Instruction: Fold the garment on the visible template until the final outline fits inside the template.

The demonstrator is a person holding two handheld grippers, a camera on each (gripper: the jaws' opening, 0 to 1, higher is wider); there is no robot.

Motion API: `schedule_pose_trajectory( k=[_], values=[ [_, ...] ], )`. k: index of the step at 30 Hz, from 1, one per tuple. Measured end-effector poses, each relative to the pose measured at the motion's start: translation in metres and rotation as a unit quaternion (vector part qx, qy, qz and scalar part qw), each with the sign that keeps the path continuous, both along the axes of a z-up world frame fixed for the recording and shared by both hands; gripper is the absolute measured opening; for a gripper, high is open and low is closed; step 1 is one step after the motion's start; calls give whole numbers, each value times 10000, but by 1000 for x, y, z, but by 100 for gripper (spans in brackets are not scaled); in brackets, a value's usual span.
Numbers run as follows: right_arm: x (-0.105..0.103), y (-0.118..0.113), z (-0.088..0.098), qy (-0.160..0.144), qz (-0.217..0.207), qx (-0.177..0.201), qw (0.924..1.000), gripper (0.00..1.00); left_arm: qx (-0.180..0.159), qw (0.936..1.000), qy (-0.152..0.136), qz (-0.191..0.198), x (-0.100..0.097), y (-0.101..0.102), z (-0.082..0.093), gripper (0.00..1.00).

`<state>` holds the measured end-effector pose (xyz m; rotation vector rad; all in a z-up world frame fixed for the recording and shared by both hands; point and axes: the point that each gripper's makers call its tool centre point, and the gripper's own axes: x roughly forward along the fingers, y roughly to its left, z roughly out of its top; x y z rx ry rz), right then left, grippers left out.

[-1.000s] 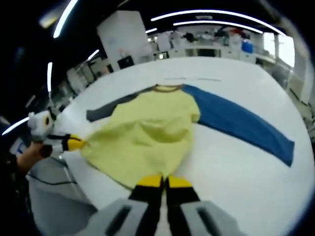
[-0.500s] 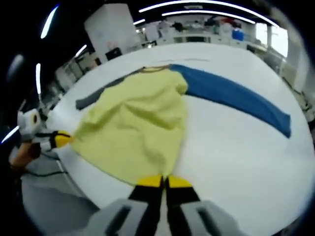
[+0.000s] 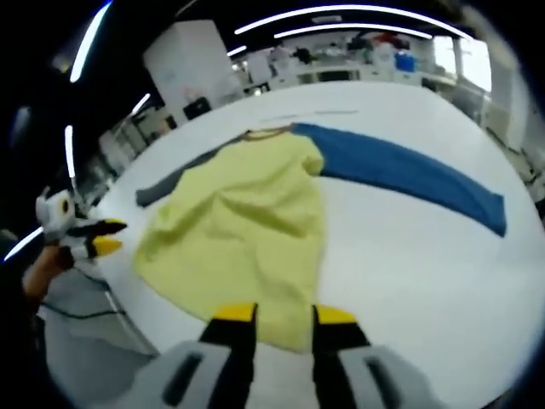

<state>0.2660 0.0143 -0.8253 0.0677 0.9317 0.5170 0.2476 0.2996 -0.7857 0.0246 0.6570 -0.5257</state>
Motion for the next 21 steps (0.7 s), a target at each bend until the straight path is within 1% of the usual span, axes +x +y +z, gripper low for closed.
schedule_pose_trajectory(
  k=[3, 5, 8, 10, 12, 15, 18, 21],
  values=[
    [1, -1, 0, -7, -28, 16, 10000, 34, 22, 9999, 82, -58, 4, 6, -6, 40],
    [1, -2, -2, 16, -39, 32, 10000, 36, 50, 9998, 151, -87, 7, 9, -11, 40],
    [0, -1, -2, 28, -27, 50, 10000, 40, 124, 9996, 172, -173, 13, 12, -17, 41],
    [0, -1, -4, 52, -8, 35, 10000, 41, 137, 9994, 225, -221, 18, 13, -23, 40],
    [-1, -2, -5, 63, 1, -4, 10000, 40, 198, 9990, 282, -300, 22, 15, -29, 36],
    [-1, -4, -7, 60, 15, -68, 10000, 39, 230, 9985, 372, -324, 26, 17, -36, 34],
    [-2, -5, -9, 91, 26, -116, 9999, 37, 450, 9974, 391, -414, 30, 20, -44, 29],
    [-4, -7, -13, 133, 8, -201, 9997, 34, 499, 9969, 397, -466, 33, 18, -47, 27]
  ],
)
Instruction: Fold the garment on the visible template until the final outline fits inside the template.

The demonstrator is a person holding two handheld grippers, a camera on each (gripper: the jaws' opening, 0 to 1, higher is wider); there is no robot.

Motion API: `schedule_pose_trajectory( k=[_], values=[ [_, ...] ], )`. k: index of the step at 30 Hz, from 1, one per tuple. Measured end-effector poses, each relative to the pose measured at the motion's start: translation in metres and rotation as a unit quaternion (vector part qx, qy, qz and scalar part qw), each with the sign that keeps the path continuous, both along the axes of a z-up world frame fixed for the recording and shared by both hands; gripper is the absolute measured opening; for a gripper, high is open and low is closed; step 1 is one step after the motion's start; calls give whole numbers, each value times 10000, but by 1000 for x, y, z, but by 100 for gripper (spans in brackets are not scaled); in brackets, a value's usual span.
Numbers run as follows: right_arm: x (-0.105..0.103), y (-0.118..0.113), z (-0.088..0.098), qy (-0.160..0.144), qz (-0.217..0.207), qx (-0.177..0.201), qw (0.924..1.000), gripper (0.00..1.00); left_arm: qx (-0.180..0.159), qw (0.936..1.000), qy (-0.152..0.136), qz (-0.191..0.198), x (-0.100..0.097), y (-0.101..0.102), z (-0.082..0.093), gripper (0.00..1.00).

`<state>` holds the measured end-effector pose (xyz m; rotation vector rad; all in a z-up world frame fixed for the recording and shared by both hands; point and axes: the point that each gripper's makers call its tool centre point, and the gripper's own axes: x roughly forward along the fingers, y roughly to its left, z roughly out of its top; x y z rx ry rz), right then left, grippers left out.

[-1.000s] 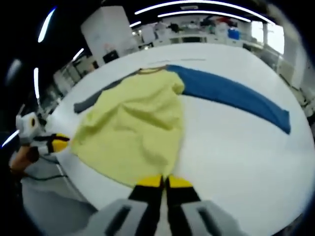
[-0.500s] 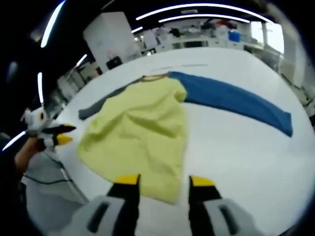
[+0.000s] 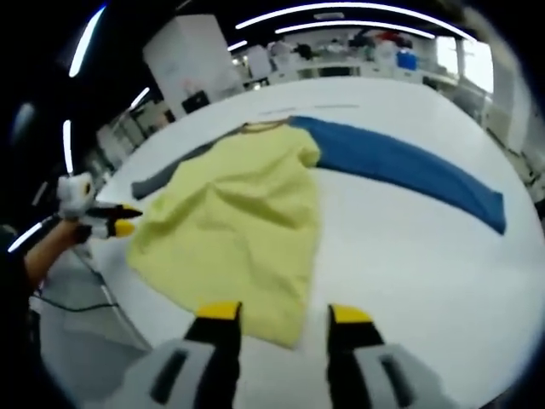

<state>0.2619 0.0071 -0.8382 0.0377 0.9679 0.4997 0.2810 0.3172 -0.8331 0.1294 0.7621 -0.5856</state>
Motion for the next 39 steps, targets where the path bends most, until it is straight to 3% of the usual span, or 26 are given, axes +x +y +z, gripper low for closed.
schedule_pose_trajectory(
  k=[14, 20, 22, 26, 39],
  values=[
    [-7, -2, -8, 113, -203, -101, 9997, 17, 48, 9998, 73, -176, 9, -4, -11, 18],
    [-7, -3, -11, 132, -320, -97, 9994, 7, -231, 9994, 245, 4, 10, -9, -9, 10],
    [-7, -3, -13, 155, -408, -40, 9990, 0, -264, 9992, 294, 50, 8, -8, -9, 0],
    [-3, -3, -14, 164, -690, 210, 9973, 0, -205, 9994, 212, 185, 5, -2, -6, 0],
    [0, -3, 2, 136, -655, 375, 9971, 0, -570, 9959, 134, 690, -22, 8, 21, 0]
  ],
)
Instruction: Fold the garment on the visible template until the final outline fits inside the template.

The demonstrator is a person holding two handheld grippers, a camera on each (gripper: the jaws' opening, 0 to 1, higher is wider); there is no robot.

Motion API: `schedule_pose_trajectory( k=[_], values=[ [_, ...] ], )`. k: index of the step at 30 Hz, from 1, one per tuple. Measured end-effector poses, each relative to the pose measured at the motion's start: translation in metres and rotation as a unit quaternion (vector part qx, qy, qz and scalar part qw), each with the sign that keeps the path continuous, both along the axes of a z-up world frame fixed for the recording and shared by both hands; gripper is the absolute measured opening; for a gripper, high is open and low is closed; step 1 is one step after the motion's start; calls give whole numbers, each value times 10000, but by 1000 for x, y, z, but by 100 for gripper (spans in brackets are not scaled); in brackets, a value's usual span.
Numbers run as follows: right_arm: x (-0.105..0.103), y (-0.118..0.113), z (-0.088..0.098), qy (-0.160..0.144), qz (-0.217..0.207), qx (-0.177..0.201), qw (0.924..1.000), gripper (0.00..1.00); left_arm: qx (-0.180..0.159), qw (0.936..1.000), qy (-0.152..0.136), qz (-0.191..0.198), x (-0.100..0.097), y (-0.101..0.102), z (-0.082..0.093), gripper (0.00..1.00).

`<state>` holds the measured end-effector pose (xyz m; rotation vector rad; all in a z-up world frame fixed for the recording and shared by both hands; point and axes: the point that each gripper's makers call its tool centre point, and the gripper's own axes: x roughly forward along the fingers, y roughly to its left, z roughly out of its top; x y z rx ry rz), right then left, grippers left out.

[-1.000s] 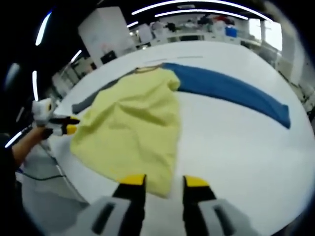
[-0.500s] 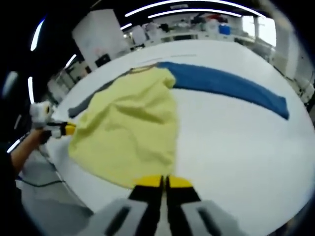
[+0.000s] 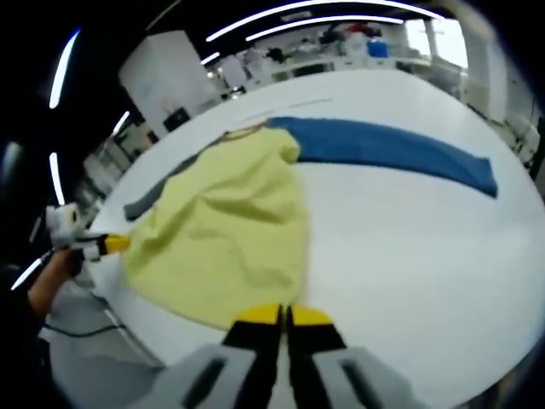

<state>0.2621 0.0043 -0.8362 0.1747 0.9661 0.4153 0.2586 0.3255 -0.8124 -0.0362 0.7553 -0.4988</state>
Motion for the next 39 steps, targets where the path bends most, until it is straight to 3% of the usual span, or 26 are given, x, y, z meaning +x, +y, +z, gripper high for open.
schedule_pose_trajectory(
  k=[10, 18, 31, 39],
  values=[
    [-13, 4, 15, 14, 213, -53, 9998, 0, -316, 9983, 166, 457, -20, 7, 7, 0],
    [-23, -6, 5, 181, 198, -244, 9993, 0, -419, 9956, 418, 720, -32, 11, 3, 0],
    [-24, -19, 2, 194, 58, -336, 9992, 0, -180, 9956, 589, 705, -37, 16, -11, 2],
    [-23, -18, 0, 179, -48, -104, 9998, 0, -171, 9988, 354, 284, -41, 10, -4, 16]
  ],
)
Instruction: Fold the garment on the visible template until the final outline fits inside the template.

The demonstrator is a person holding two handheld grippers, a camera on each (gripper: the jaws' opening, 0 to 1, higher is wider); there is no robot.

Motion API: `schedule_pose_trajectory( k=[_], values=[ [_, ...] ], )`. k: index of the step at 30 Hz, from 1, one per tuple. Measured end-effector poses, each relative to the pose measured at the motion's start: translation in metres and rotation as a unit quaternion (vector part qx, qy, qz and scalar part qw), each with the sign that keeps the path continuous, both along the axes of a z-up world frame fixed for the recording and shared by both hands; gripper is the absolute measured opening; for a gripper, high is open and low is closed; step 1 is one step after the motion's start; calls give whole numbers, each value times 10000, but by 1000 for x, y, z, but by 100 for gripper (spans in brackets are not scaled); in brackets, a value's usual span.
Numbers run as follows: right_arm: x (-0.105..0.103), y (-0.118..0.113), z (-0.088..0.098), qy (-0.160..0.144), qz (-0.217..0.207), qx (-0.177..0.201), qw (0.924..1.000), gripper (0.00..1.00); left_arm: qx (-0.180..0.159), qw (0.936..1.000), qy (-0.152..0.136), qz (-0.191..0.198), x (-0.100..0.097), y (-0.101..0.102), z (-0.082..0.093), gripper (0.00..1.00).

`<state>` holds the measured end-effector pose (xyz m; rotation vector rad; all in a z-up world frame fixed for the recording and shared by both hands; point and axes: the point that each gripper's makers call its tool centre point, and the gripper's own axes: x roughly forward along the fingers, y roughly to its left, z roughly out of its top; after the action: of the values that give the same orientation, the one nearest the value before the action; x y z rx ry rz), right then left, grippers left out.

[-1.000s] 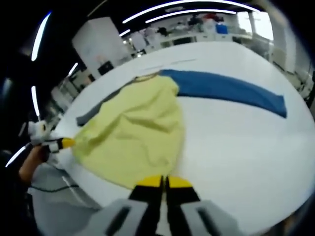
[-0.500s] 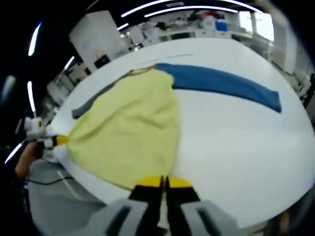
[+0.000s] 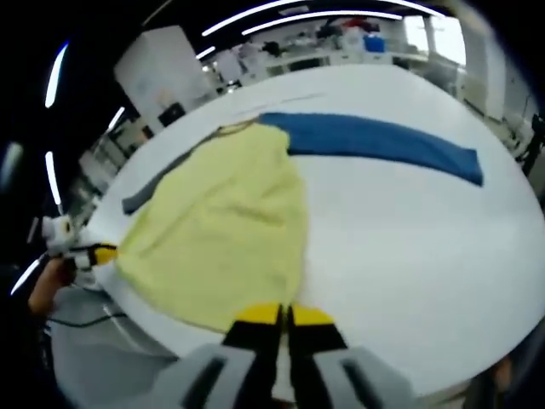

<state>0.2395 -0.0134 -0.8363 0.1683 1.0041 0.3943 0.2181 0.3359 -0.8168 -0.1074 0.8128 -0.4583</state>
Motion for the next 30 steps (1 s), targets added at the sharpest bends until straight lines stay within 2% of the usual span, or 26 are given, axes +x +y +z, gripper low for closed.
schedule_pose_trajectory(
  k=[4, 7, 9, 16, 19, 22, 27, 30],
  values=[
    [-2, 3, -1, 25, 23, 109, 9999, 7, 31, 9994, -7, -345, -6, -3, 0, 22],
    [-3, 4, -4, 48, 78, 95, 9999, 10, 120, 9983, 58, -560, -10, -1, -4, 21],
    [-4, 5, -5, 63, 125, 17, 9999, 11, 293, 9972, 30, -683, -9, 1, -8, 21],
    [-10, 1, -10, 79, 334, -428, 9985, 10, 504, 9916, 61, -1190, -12, -6, -13, 21],
    [-11, 0, -12, 103, 331, -431, 9985, 9, 477, 9892, 4, -1385, -15, -9, -13, 20],
    [-11, 1, -13, 84, 249, -349, 9990, 8, 550, 9837, -86, -1707, -20, -15, -12, 19],
    [-10, 0, -14, 66, 174, -324, 9993, 0, 425, 9851, 58, -1665, -22, -13, -15, 8],
    [-10, 0, -13, 68, 119, -290, 9995, 0, 397, 9882, 77, -1476, -20, -12, -12, 3]
  ],
)
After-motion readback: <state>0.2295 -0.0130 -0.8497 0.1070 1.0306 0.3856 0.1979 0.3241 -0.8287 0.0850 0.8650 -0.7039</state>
